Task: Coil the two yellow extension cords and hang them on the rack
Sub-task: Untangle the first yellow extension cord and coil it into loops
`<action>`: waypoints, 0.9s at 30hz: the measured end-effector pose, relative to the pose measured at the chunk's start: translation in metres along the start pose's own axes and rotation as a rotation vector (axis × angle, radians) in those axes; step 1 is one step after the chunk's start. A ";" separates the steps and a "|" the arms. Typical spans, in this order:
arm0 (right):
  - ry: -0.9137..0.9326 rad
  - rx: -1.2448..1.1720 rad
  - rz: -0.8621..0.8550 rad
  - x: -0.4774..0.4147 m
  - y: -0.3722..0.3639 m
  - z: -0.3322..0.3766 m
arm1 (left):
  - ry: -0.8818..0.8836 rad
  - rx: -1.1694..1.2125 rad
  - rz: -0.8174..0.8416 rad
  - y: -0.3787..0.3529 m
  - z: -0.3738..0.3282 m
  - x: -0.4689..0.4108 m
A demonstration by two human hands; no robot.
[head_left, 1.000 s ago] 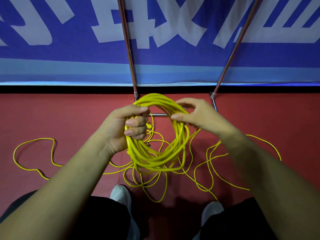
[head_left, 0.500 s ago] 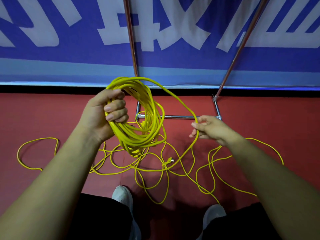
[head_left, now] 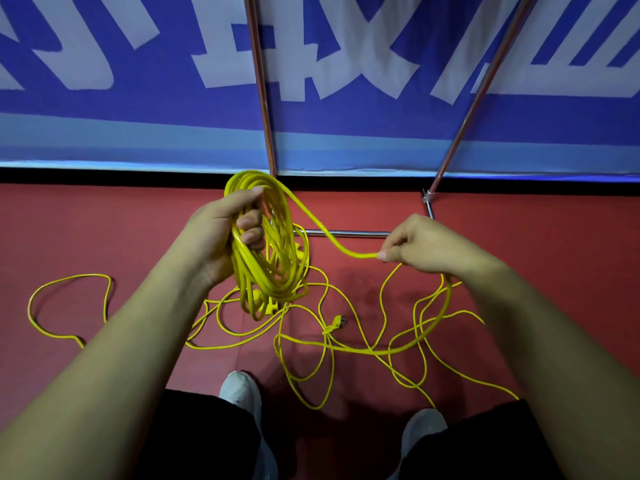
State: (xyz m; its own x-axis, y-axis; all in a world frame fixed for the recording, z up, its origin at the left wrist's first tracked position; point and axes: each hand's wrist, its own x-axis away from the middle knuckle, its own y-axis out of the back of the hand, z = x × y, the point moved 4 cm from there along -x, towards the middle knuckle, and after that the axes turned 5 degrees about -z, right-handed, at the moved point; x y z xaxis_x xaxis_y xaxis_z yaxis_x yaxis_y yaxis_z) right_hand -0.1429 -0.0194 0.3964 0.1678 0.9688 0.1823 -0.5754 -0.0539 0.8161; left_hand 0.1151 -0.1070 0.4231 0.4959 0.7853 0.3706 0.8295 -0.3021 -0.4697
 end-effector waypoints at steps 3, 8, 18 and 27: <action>0.050 -0.028 0.195 0.010 -0.006 0.015 | 0.025 -0.075 -0.011 -0.006 0.007 0.001; 0.207 -0.141 0.428 0.030 -0.010 0.053 | 0.005 -0.313 0.024 -0.022 0.023 0.008; 0.222 -0.796 0.340 0.029 -0.001 0.059 | 0.022 -0.522 0.328 -0.045 0.033 0.020; -0.089 -0.239 0.265 0.006 -0.012 -0.053 | -0.010 -0.153 0.045 -0.012 0.004 0.006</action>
State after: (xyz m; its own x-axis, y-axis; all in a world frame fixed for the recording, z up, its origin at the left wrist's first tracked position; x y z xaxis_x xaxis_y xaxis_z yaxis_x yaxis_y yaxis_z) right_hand -0.1777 0.0003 0.3587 0.0507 0.9035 0.4256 -0.7773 -0.2319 0.5848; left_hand 0.1072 -0.0966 0.4280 0.5313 0.7742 0.3439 0.8365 -0.4153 -0.3574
